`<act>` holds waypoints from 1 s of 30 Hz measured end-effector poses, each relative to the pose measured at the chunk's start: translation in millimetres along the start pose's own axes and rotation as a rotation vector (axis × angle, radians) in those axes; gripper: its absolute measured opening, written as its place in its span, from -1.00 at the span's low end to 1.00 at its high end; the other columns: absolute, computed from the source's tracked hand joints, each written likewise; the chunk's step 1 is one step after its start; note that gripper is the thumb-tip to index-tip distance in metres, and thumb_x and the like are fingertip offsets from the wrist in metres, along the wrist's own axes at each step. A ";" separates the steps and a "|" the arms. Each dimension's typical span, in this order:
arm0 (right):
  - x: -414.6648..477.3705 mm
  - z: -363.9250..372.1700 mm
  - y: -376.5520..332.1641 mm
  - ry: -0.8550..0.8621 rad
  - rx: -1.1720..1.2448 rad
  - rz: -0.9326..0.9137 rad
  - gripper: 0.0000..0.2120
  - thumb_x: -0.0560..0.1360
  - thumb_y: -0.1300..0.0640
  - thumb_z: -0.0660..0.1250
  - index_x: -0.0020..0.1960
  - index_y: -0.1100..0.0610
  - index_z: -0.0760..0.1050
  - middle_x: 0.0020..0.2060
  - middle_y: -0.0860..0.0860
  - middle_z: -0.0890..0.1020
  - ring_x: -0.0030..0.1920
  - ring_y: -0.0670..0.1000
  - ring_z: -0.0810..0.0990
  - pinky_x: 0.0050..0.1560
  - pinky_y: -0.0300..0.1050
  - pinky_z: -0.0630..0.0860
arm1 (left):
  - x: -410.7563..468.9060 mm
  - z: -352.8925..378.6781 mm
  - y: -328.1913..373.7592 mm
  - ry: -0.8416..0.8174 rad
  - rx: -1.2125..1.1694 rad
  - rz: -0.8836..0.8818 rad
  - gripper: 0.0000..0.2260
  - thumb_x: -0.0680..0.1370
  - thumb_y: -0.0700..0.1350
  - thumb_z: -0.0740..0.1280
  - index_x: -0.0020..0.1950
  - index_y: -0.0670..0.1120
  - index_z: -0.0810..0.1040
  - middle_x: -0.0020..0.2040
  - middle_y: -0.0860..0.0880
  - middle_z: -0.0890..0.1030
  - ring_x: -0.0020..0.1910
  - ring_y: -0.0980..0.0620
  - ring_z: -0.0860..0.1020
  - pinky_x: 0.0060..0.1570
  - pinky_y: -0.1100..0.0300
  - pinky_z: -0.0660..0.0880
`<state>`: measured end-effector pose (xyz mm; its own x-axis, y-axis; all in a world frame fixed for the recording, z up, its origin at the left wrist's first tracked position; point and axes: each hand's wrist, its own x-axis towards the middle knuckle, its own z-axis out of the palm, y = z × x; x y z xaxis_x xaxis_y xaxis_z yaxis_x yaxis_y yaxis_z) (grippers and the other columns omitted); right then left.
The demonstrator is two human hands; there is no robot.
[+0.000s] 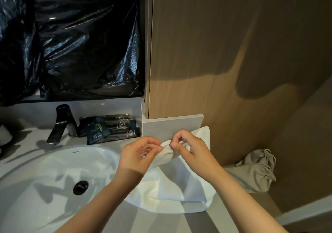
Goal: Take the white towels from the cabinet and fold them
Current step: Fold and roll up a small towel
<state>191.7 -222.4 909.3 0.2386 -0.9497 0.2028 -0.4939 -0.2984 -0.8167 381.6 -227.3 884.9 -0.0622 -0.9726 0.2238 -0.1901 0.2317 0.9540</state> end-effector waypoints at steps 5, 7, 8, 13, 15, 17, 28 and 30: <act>-3.4 8.0 10.7 -0.085 0.018 0.095 -0.91 0.59 0.08 0.30 0.09 -0.05 0.51 -0.06 -0.18 0.62 0.01 -0.10 0.59 0.05 -0.12 0.53 | 2.2 2.9 -7.2 -0.019 -0.001 -0.025 -0.86 0.45 -0.28 0.47 -0.17 -0.03 0.64 -0.25 0.07 0.67 -0.29 0.17 0.62 -0.23 0.42 0.50; -8.5 10.6 19.8 -0.064 0.023 0.110 -0.87 0.59 0.09 0.31 0.12 -0.04 0.54 -0.06 -0.18 0.63 0.05 -0.13 0.58 0.10 -0.19 0.51 | 1.0 2.3 -13.1 -0.039 0.012 -0.026 -0.85 0.45 -0.27 0.47 -0.18 -0.01 0.64 -0.26 0.07 0.67 -0.29 0.14 0.62 -0.22 0.40 0.50; -12.3 11.3 25.7 -0.052 0.013 0.118 -0.87 0.59 0.09 0.31 0.13 -0.04 0.54 -0.04 -0.19 0.63 0.08 -0.15 0.58 0.11 -0.24 0.49 | -1.8 1.7 -17.5 -0.061 0.026 -0.029 -0.84 0.46 -0.26 0.47 -0.19 0.01 0.65 -0.27 0.06 0.66 -0.29 0.11 0.61 -0.22 0.38 0.50; -42.9 5.8 61.6 0.053 -0.085 0.245 -0.86 0.60 0.18 0.26 0.05 -0.01 0.56 0.00 -0.18 0.63 0.07 -0.19 0.57 0.04 -0.32 0.49 | -20.7 4.0 -39.9 -0.100 0.120 -0.088 -0.81 0.45 -0.25 0.47 -0.23 0.03 0.62 -0.33 0.06 0.65 -0.31 0.08 0.61 -0.18 0.34 0.50; -55.2 4.0 71.6 0.057 -0.123 0.275 -0.86 0.59 0.19 0.28 0.00 -0.04 0.55 -0.04 -0.18 0.63 0.02 -0.19 0.58 -0.03 -0.41 0.47 | -23.7 7.6 -42.3 -0.103 0.157 -0.063 -0.85 0.45 -0.26 0.47 -0.21 -0.01 0.63 -0.31 0.08 0.65 -0.28 0.11 0.62 -0.17 0.37 0.49; -64.3 2.8 77.0 0.052 -0.140 0.279 -0.82 0.58 0.18 0.30 -0.03 -0.11 0.55 -0.07 -0.20 0.63 -0.02 -0.21 0.58 -0.08 -0.44 0.47 | -25.8 8.9 -44.9 -0.146 0.204 -0.005 -0.89 0.46 -0.24 0.46 -0.17 -0.03 0.65 -0.26 0.09 0.65 -0.22 0.12 0.62 -0.14 0.36 0.51; -100.1 0.1 85.9 0.044 -0.176 0.291 -0.62 0.55 0.22 0.33 -0.10 -0.30 0.46 -0.17 -0.31 0.57 -0.04 -0.26 0.54 -0.11 -0.45 0.44 | -36.7 24.9 -70.2 -0.437 0.660 0.225 -0.74 0.41 0.04 0.51 0.07 0.04 0.67 0.02 0.14 0.64 0.06 0.17 0.53 0.09 0.44 0.32; -103.0 -0.2 86.1 0.034 -0.175 0.304 -0.66 0.55 0.23 0.33 -0.10 -0.25 0.49 -0.17 -0.30 0.57 -0.04 -0.27 0.54 -0.10 -0.45 0.45 | -34.0 35.2 -70.4 -0.449 0.679 0.256 -0.73 0.41 0.03 0.52 0.07 0.00 0.68 0.02 0.08 0.66 0.04 0.10 0.56 0.07 0.38 0.36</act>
<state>124.5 -150.3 818.2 0.0326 -0.9994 -0.0150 -0.6748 -0.0109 -0.7379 362.6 -210.0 803.1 -0.5389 -0.8230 0.1794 -0.6543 0.5431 0.5263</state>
